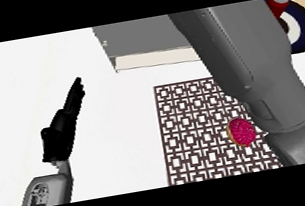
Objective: Pick the bell pepper from the placemat and place it in the tiered shelf
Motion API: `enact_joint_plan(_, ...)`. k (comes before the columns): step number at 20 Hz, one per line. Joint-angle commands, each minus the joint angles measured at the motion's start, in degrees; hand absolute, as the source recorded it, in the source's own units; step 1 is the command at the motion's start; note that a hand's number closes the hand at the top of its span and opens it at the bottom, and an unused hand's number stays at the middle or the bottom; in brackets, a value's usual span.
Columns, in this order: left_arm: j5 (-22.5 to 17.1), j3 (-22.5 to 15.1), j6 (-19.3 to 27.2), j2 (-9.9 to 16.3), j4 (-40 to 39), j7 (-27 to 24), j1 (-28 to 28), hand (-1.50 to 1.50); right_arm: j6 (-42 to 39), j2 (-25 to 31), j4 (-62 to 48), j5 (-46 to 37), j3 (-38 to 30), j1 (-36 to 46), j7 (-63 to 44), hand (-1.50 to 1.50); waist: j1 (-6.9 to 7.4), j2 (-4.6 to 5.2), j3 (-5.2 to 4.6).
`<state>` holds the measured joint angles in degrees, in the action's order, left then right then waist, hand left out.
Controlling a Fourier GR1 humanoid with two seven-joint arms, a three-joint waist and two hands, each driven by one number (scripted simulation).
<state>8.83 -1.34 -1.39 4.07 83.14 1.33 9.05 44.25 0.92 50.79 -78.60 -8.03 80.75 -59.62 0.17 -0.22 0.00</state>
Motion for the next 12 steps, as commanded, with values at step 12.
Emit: enact_joint_plan(12, -0.2, 1.4, 1.5, 0.1, 1.6, 1.2, -2.5, 0.00, -21.7, 3.5, 32.8, 0.1, -10.1, -10.1, -12.4, -1.50, -4.30, -1.70, 0.16)
